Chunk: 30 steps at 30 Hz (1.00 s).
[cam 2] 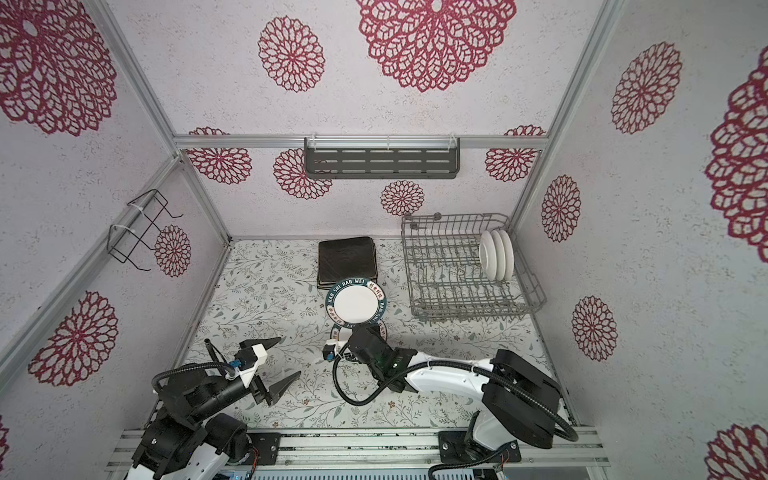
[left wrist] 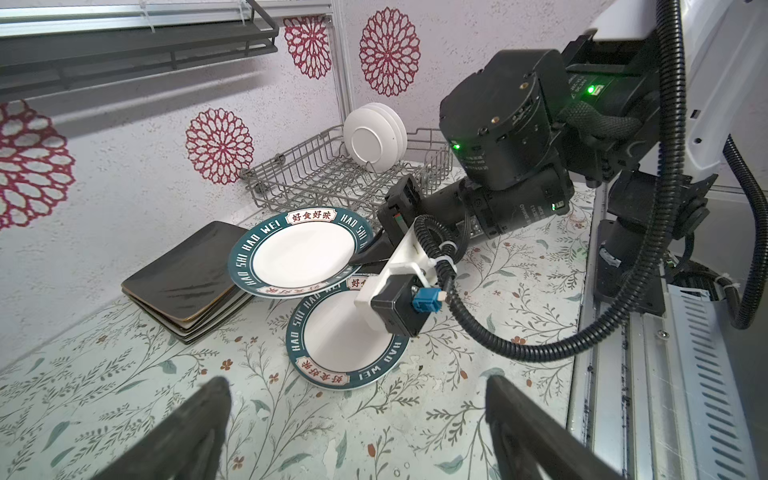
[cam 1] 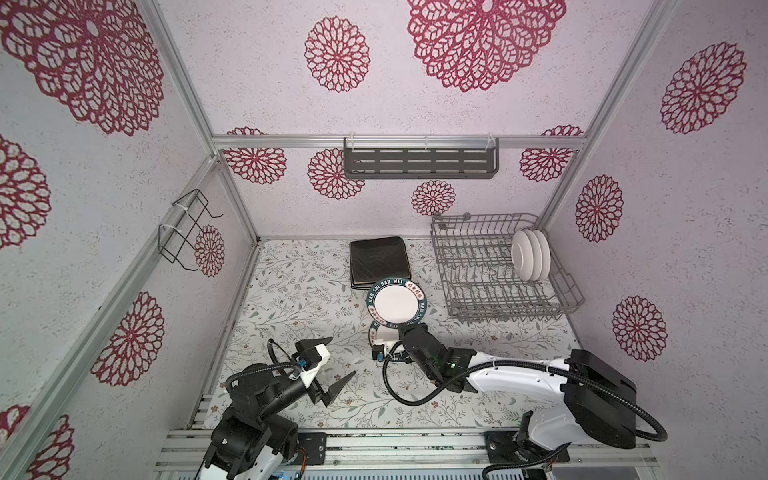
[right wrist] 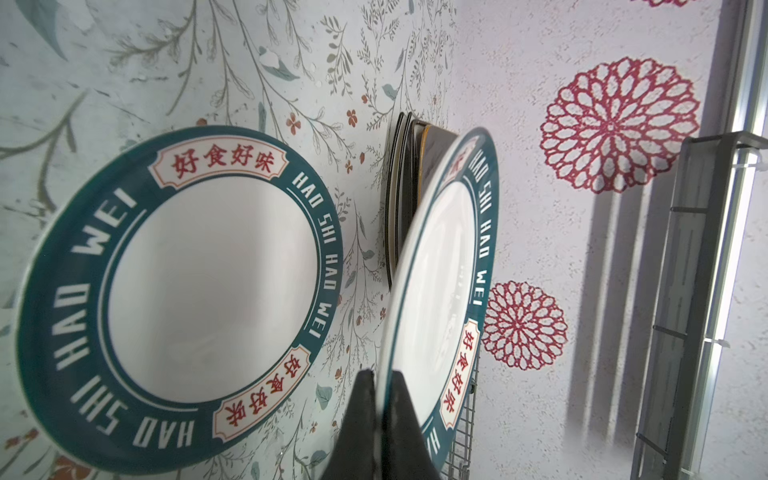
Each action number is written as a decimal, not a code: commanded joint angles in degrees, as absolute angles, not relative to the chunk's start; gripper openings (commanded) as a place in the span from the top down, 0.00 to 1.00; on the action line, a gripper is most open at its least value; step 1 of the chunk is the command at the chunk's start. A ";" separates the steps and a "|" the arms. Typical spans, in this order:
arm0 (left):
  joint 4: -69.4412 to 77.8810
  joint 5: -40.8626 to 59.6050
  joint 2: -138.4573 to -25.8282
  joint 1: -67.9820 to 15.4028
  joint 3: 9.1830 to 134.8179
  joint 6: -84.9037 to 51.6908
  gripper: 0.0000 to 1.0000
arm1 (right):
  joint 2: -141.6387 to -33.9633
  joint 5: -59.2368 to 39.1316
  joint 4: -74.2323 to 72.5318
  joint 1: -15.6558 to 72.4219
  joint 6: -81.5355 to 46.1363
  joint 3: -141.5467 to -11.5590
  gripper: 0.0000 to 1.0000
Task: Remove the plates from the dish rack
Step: 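Lower the held plate onto the first green-rimmed plate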
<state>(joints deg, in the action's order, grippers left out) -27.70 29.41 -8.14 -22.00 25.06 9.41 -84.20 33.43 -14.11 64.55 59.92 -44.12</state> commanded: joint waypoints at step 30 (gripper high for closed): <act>-26.56 30.56 -5.95 -22.41 24.08 10.21 0.03 | -88.56 38.57 -19.84 68.64 50.69 -41.66 1.00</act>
<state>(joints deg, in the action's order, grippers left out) -27.73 29.58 -6.70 -22.00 24.69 9.41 -88.53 35.88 -17.76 68.40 52.90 -41.65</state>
